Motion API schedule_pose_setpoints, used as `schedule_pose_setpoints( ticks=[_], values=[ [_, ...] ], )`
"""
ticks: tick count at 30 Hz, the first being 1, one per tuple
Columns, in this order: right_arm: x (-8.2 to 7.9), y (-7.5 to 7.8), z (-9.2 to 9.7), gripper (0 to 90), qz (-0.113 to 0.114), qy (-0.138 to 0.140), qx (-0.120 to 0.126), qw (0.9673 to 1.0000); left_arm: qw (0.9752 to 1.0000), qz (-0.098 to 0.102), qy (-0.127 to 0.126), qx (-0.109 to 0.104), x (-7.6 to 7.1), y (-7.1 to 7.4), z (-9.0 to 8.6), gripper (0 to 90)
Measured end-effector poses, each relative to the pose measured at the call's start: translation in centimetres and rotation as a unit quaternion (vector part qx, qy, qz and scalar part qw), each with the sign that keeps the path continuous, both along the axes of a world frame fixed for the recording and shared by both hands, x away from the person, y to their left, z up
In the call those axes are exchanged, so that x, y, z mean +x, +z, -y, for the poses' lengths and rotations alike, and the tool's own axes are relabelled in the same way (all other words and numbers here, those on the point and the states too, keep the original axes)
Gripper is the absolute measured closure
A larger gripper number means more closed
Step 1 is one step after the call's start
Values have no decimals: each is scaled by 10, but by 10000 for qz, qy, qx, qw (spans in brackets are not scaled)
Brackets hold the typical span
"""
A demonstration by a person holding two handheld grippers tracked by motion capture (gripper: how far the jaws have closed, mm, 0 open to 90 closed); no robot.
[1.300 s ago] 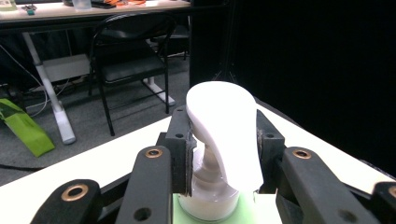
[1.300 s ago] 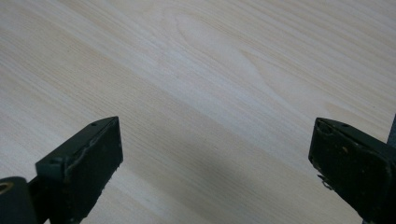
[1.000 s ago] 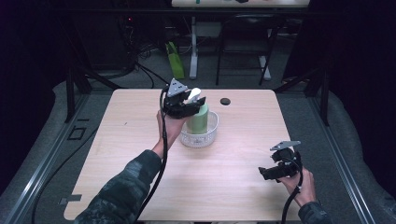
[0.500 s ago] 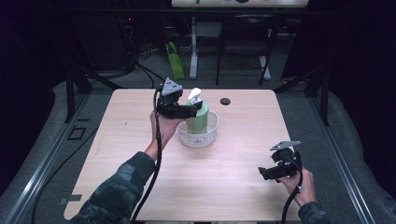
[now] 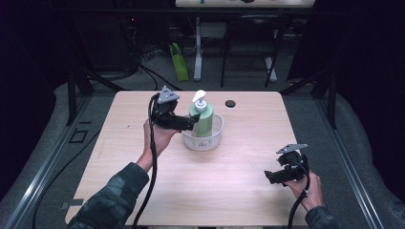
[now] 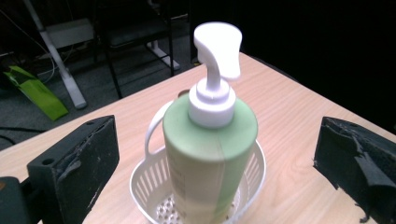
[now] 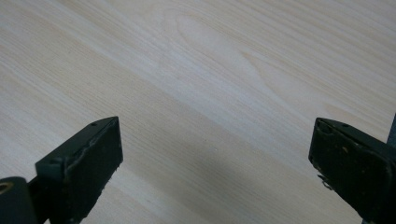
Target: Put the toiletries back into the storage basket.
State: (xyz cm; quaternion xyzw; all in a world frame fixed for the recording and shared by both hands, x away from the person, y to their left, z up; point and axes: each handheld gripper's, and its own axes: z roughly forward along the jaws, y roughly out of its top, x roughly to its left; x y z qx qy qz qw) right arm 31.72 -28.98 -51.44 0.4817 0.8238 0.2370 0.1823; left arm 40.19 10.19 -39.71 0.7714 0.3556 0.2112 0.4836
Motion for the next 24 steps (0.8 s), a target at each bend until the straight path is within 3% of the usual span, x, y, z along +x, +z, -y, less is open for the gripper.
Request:
schedule_pose_setpoints(
  ticks=[13,24],
  values=[
    [0,0,-1,23,-4,21,-22,10000,9999,-58,115,87,-33,-24,-27,0],
    [0,0,-2,23,8,23,-39,10000,9990,-320,254,180,-57,-56,-48,0]
  ],
)
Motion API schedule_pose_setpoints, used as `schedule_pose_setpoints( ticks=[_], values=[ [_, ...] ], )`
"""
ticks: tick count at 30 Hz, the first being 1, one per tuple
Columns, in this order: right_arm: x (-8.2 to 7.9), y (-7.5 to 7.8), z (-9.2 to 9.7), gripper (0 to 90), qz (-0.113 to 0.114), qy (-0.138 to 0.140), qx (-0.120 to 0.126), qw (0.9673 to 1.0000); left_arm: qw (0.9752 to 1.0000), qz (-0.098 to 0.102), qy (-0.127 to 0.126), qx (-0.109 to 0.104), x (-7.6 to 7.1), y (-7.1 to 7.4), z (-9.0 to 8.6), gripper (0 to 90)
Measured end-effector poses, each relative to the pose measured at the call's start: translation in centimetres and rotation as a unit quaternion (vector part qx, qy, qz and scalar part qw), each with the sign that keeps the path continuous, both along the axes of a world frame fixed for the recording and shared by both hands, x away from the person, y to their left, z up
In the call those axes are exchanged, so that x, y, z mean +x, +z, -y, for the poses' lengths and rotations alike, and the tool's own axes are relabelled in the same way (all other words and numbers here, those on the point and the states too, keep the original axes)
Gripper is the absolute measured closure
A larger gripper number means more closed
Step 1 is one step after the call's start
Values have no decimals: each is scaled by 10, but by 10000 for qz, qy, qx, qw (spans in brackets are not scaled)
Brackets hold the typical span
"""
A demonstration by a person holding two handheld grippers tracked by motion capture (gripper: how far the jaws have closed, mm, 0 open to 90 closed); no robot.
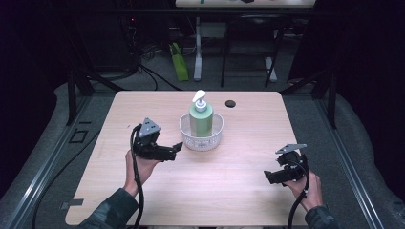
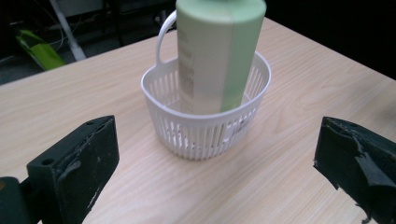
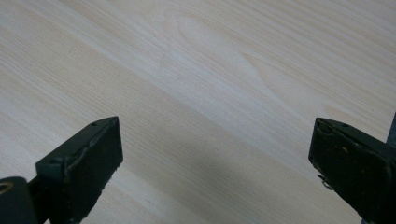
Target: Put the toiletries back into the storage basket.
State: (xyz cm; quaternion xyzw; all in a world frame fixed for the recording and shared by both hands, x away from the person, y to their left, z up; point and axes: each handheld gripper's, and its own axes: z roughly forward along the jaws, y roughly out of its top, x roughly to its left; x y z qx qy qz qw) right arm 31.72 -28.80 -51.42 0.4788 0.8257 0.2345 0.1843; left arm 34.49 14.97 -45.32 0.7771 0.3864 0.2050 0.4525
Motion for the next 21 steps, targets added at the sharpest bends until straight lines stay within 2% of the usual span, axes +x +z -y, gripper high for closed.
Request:
schedule_pose_setpoints(
  ticks=[3,7,10,15,21],
  values=[
    [0,0,0,23,-6,-1,-4,10000,9999,-128,44,45,-3,-9,-6,0],
    [0,-1,0,23,0,-2,-25,10000,9997,-209,158,-32,-7,-16,-14,0],
    [0,-2,0,23,-9,22,-45,10000,9992,-344,178,-39,-8,-23,-20,0],
    [1,-2,0,23,-15,10,-38,10000,9987,-479,114,-89,-4,-33,-25,0],
    [2,-4,2,23,-2,17,-65,10000,9980,-624,124,49,3,-45,-28,0]
  ],
)
